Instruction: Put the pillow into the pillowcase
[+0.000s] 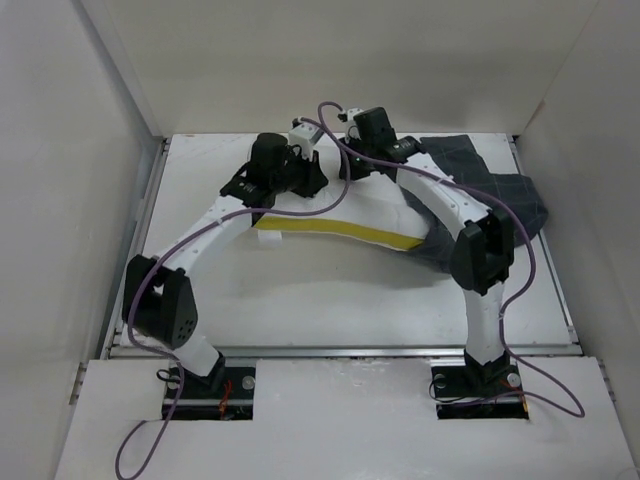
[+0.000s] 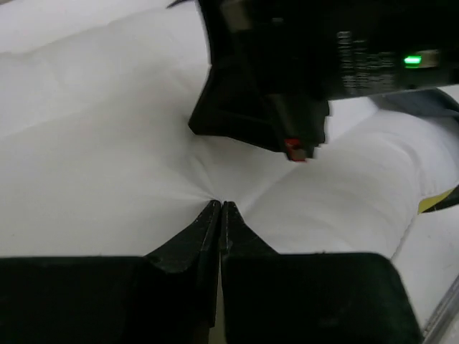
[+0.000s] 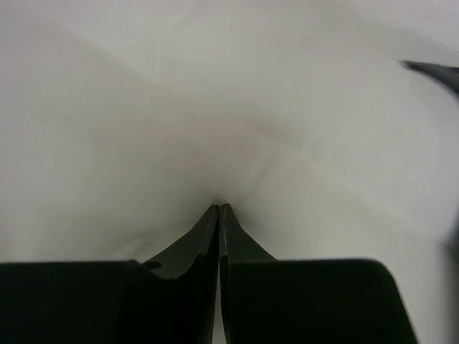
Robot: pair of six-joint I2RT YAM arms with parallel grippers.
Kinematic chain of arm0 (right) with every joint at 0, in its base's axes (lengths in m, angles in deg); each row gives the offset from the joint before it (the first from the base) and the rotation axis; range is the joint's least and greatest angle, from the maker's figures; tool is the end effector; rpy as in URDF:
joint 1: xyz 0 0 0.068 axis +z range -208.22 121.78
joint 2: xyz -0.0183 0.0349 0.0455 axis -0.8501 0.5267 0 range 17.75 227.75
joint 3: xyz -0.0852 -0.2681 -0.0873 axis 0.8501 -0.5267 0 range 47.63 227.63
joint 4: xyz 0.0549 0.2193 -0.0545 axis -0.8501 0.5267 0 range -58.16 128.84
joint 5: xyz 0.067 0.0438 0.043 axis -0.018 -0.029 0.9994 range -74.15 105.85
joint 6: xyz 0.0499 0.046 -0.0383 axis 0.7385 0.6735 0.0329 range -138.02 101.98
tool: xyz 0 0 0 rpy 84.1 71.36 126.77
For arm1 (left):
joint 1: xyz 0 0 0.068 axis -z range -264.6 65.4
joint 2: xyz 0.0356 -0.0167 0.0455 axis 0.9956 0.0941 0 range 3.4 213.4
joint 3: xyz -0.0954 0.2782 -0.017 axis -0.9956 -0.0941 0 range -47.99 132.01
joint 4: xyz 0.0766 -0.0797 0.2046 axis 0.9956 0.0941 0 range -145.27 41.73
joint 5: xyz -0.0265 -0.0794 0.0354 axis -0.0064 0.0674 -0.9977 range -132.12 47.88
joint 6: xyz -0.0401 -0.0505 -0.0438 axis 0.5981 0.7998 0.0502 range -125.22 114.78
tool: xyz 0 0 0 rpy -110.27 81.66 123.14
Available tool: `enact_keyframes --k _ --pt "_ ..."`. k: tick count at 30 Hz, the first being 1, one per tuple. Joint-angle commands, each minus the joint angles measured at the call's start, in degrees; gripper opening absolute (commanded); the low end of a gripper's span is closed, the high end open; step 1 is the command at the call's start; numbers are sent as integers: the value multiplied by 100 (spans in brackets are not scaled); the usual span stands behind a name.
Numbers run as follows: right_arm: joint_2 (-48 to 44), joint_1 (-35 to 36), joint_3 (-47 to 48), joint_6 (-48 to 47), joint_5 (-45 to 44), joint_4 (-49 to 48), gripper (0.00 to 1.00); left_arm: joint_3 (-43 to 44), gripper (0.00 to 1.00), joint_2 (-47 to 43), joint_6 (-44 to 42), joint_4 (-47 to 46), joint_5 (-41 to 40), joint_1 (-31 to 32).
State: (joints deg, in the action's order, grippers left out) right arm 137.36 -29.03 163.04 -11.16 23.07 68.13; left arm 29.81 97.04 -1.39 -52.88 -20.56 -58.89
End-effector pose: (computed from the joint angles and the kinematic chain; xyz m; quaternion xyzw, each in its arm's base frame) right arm 0.4199 0.2443 0.3158 -0.2014 0.8840 0.1837 0.3797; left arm 0.3402 -0.1910 0.3562 0.2587 0.7607 -0.2933 0.5181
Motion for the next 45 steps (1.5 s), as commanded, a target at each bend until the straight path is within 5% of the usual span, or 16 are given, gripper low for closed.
enact_keyframes --k 1,5,6,7,8,11,19,24,31,35,36,37,39,40,45 --pt "-569 -97 -175 -35 -1157 264 10 -343 0 -795 116 -608 -80 30" --pt "-974 -387 -720 44 -1610 326 26 -959 0 -944 301 -319 -240 83" --pt "-1158 -449 -827 44 -1697 326 31 -1055 15 -997 302 -318 -240 83" --pt "-1238 -501 -932 44 -1750 326 35 -1248 45 -1050 389 -240 -301 83" --pt "-1291 -580 -1107 -17 -1829 326 45 -1354 99 -1111 442 -239 -302 83" --pt "-1344 -634 -1232 -333 -2004 273 56 -1549 100 -1375 627 -239 -906 83" --pt "-703 -634 -1005 -773 -1566 335 66 -1645 100 -1244 1365 350 -2788 -672" --pt "-202 -432 -565 -1159 -1452 335 70 -1917 100 -929 1445 42 -2473 -1594" --pt "335 -309 -256 -941 -1890 335 71 -1462 100 151 1199 -186 -2315 -1816" --pt "528 -309 -204 -861 -2321 335 58 -1277 100 768 1059 -265 -1674 -1816" --pt "528 -309 -204 -861 -2444 335 41 -1276 95 856 1058 -361 -1507 -1816" --pt "528 -309 -204 -783 -2532 335 24 -1276 63 927 1058 -432 -1097 -1816" --pt "528 -309 -204 -782 -2647 335 0 -1215 22 980 953 -660 -612 -1816" --pt "528 -309 -134 -782 -2647 335 0 -1215 0 980 952 -731 -409 -1816" --pt "387 -247 270 -782 -1981 387 0 -1372 0 -18 838 -1205 -30 -1623"
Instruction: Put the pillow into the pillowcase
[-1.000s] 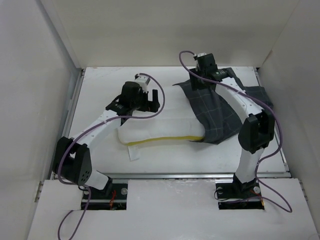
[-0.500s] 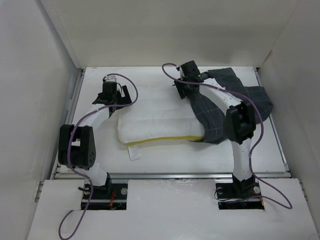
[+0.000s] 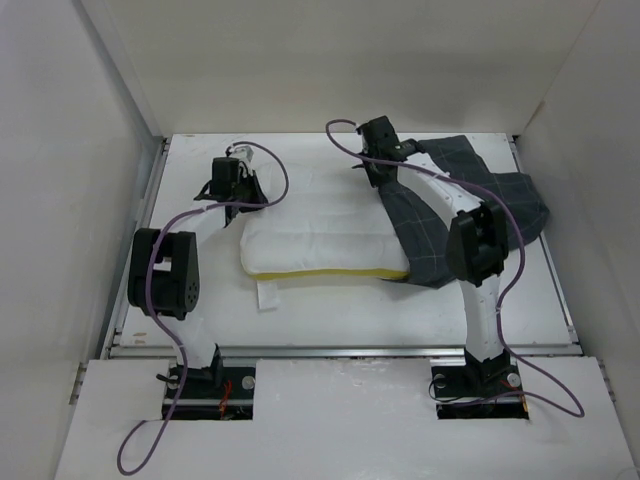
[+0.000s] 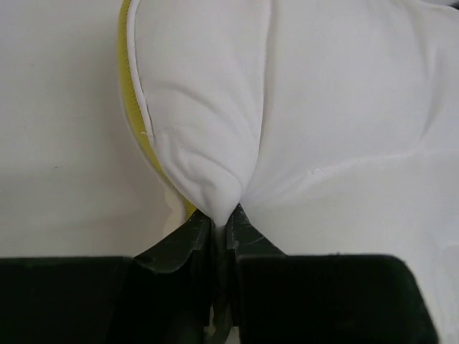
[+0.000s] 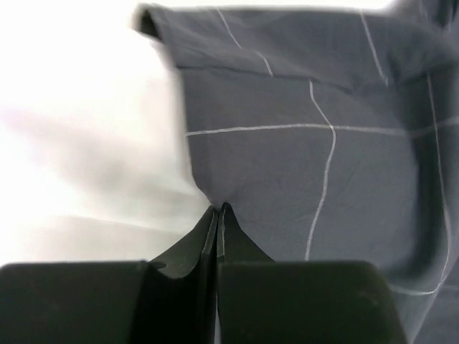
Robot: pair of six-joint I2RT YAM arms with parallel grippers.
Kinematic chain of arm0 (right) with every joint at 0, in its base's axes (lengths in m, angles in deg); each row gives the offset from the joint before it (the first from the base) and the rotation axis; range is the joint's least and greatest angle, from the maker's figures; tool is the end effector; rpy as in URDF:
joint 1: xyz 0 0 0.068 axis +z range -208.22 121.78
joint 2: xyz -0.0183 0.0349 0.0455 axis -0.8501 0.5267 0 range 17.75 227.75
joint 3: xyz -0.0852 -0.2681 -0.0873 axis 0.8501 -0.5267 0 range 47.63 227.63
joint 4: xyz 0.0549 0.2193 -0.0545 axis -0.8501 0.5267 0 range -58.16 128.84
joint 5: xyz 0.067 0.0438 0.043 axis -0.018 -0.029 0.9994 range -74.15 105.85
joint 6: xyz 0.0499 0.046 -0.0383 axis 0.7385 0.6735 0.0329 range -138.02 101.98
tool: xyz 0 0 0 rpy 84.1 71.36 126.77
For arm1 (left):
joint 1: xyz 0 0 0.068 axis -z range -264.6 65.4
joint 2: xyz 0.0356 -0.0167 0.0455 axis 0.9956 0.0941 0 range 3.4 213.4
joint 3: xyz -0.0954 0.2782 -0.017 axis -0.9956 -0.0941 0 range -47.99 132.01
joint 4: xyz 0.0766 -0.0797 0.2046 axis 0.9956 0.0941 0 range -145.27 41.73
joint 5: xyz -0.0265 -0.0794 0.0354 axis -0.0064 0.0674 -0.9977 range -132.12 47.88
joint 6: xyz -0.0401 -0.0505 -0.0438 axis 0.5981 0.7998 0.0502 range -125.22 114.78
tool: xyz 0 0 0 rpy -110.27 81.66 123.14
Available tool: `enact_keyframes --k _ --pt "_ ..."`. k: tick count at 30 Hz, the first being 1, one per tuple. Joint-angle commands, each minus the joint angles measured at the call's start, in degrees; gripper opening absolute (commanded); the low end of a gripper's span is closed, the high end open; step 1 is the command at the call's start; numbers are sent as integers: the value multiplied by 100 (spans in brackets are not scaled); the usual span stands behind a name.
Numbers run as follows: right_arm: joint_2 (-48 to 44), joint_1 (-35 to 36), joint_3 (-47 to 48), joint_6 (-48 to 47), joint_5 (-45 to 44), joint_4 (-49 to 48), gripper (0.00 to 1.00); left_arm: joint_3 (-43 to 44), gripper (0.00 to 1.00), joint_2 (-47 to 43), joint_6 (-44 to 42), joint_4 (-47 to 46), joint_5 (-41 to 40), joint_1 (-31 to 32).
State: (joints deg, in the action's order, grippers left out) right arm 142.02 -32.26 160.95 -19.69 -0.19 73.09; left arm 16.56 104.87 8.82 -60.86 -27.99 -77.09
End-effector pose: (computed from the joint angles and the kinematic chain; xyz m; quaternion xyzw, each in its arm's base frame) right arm 0.4461 0.1968 0.2595 -0.1799 0.9205 -0.0616 0.3413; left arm 0.3967 -0.0687 0.2417 0.0109 0.8672 -0.1963 0.4575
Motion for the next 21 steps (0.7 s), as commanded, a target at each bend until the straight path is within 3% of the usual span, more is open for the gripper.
enact_keyframes --k 1,5,9,11,15,19,21 --pt "-130 146 576 18 781 -109 0 -48 0 -1004 -261 -461 714 294" --pt "-70 453 1409 -44 2134 -22 0 -180 0 -2076 -314 -601 714 549" --pt "106 910 2191 -167 2929 206 0 -373 0 -3123 -254 -1032 714 787" --pt "212 1069 2545 -219 3289 287 0 -513 0 -3580 -174 -1251 565 901" --pt "213 1219 2950 -167 4921 226 0 -812 0 -4082 71 -1663 -49 1033" --pt "-122 1219 2549 0 4620 -65 0 -1401 0 -4250 658 -2008 -1331 1033" --pt "-175 1219 2319 70 4382 -118 0 -1795 0 -4302 941 -2008 -2342 1033"
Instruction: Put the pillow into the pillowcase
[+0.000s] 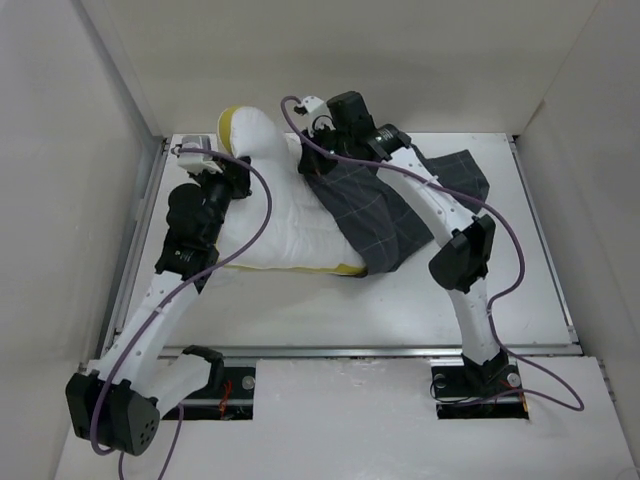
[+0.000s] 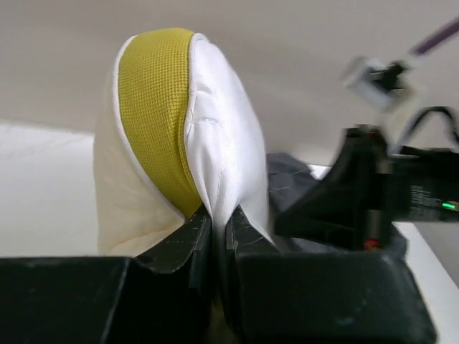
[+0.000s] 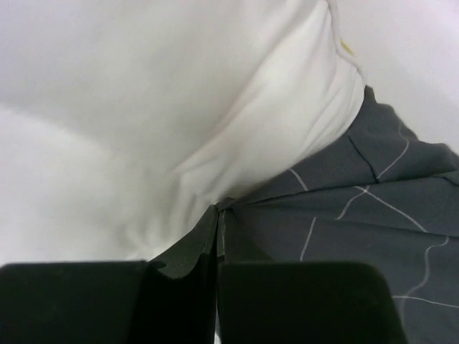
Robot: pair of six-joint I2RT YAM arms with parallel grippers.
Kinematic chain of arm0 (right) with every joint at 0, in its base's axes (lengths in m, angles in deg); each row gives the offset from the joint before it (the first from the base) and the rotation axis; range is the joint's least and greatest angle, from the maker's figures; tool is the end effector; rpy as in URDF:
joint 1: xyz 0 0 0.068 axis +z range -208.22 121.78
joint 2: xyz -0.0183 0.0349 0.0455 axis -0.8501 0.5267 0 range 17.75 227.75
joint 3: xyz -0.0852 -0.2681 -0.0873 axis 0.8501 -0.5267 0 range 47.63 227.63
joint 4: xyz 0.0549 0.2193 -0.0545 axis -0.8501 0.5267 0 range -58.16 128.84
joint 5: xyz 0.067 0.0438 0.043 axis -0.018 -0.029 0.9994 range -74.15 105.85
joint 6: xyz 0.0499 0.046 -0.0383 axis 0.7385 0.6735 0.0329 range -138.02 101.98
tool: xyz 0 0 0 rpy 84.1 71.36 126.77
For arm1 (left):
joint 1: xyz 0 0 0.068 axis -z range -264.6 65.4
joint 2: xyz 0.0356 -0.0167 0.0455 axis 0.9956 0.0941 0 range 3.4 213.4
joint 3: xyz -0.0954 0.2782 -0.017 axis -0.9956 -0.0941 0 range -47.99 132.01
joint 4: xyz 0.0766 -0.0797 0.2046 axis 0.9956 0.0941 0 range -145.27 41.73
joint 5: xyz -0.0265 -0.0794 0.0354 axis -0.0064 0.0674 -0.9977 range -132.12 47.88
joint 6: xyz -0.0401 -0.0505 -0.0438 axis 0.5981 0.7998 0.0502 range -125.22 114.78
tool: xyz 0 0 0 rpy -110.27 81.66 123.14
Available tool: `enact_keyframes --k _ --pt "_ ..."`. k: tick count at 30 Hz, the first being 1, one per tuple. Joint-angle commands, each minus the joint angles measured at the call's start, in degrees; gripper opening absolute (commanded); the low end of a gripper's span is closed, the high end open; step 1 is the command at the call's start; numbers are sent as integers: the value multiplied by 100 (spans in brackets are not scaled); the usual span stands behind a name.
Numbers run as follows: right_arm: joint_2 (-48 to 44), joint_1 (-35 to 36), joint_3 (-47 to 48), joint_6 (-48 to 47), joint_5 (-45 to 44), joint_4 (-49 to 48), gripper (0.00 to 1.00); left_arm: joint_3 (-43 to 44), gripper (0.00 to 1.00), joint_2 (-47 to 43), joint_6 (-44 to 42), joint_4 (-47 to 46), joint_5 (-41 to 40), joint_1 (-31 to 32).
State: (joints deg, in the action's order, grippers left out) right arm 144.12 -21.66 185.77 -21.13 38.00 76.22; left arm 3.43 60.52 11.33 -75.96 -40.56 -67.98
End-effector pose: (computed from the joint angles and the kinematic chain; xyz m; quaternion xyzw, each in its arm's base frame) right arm 0.3876 0.3188 0.3734 -0.3789 0.7785 0.2970 0.4028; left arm 0.2093 -0.0644 0.4288 0.0112 0.6088 -0.2344 0.7578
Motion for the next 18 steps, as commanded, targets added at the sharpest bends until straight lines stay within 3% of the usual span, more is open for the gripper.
enact_keyframes --k 1,4,5,8,9,10,14,15,18 --pt "-332 159 -270 215 562 -369 1 -588 0 132 787 -428 -1305 122" --pt "-43 159 -613 215 562 -167 10 -930 0 185 1120 70 -1930 122" --pt "45 159 -770 215 623 -97 15 -993 10 185 1243 222 -2080 122" --pt "257 159 -991 215 747 -96 24 -1274 59 238 1544 722 -2362 122" --pt "335 159 -1061 215 747 -35 26 -1327 93 238 1648 811 -2362 122" --pt "336 159 -1062 163 747 -35 29 -1380 100 238 1710 882 -2362 122" --pt "-207 159 -1368 -4 589 -35 53 -1494 100 -42 1343 988 -1802 122" --pt "-383 81 -1604 -5 475 -35 73 -1494 100 -43 880 988 -1556 122" --pt "-1235 -130 -2158 108 474 -403 100 -1276 100 -184 384 1101 -1018 445"
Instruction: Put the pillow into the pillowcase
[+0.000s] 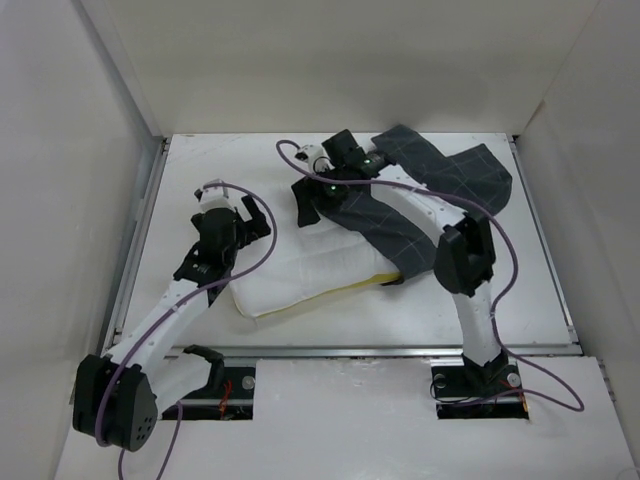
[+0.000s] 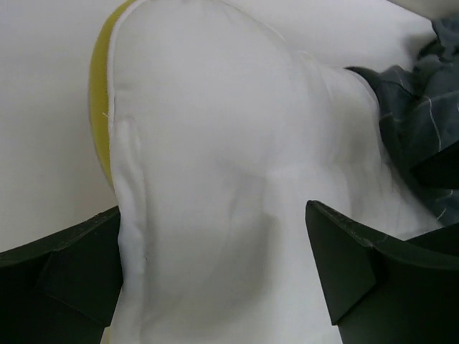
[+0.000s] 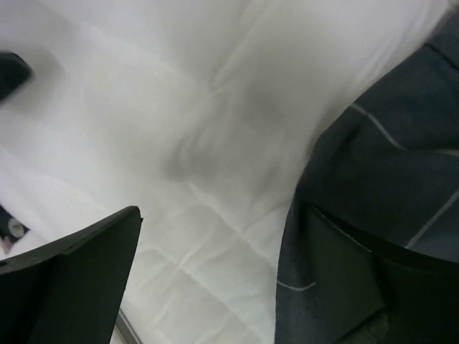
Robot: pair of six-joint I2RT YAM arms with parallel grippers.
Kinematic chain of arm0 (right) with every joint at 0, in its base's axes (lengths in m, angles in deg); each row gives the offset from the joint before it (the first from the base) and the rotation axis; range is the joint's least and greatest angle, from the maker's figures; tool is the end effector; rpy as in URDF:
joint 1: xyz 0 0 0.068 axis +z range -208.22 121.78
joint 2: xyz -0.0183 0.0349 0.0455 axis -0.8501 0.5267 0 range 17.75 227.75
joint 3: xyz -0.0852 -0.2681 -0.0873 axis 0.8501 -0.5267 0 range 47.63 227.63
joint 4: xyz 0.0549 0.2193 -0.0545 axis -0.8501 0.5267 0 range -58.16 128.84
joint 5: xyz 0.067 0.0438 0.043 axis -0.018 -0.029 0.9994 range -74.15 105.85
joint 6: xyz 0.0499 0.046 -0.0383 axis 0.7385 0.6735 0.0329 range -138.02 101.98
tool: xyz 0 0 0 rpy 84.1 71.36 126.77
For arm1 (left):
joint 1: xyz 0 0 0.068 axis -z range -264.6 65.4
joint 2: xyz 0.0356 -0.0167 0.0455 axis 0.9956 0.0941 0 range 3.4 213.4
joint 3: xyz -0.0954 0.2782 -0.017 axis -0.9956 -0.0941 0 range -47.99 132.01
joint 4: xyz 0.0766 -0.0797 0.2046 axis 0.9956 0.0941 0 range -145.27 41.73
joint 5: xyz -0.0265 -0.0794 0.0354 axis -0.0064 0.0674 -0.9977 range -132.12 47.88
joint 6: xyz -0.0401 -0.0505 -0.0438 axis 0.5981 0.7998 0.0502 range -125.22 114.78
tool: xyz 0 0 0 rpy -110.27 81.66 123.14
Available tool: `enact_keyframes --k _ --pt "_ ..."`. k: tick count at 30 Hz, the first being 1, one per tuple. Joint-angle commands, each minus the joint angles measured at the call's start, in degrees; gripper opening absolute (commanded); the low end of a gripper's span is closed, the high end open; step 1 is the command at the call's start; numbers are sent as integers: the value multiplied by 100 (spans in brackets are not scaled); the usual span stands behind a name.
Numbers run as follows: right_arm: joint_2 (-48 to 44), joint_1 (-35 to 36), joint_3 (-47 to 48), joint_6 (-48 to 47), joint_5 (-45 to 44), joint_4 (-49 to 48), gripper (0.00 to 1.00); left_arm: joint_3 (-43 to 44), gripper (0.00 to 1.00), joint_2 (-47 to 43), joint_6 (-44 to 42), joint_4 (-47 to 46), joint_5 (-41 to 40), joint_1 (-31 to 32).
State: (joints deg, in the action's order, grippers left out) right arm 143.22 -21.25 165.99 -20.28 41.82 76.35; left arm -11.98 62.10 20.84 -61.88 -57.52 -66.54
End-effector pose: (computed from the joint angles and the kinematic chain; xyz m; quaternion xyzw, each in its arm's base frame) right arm 0.3731 0.3174 0.2749 -0.3785 0.8421 0.2981 0.2424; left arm 0.2188 -0.0528 0.2928 -0.1356 0.7843 -0.1246 0.5924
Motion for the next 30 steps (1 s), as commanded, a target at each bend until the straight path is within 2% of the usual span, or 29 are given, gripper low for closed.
enact_keyframes --k 1,4,5,8,9,10,15,17,18,19,20,23,25,28,30 --pt "-1374 -399 -635 111 144 -521 100 327 100 -341 -794 -227 678 399" --pt "-2218 -996 -1445 472 443 -996 100 713 100 -333 -1050 262 13 715" --pt "-2420 -1121 -1953 533 443 -1145 100 836 100 -333 -1051 431 -564 777" --pt "-3141 -1568 -2815 639 173 -1251 100 1302 100 -52 -981 1099 -1506 892" --pt "-3412 -1675 -2984 639 75 -1252 100 1425 100 27 -746 1275 -2163 892" --pt "-3537 -1902 -3108 639 -169 -1174 100 1714 100 193 -743 1624 -2334 892" --pt "-4319 -2457 -3889 946 -1004 -1041 100 2226 100 318 -726 1988 -2749 892" --pt "-4680 -2545 -4084 1069 -1173 -1041 100 2278 100 318 -988 1814 -1804 892" --pt "-4794 -2650 -4189 1070 -1243 -1041 100 2218 100 248 -1398 1491 -1287 970" --pt "-4891 -2651 -4390 1140 -1244 -971 100 2122 100 248 -1759 1270 93 1040" --pt "-5048 -2730 -4471 1140 -1366 -918 100 1982 100 169 -2085 1033 734 1172" --pt "-5242 -2783 -4612 1201 -1902 -690 100 1471 100 264 -2843 337 2124 1953" --pt "-5295 -2887 -4665 1202 -1982 -620 100 1470 100 738 -3080 423 2409 2647" --pt "-5445 -3020 -4796 1255 -1922 -558 100 1820 100 1564 -3257 879 2191 3489" --pt "-5524 -3099 -4867 1255 -1868 -558 100 1953 100 1942 -3318 969 1832 3765"
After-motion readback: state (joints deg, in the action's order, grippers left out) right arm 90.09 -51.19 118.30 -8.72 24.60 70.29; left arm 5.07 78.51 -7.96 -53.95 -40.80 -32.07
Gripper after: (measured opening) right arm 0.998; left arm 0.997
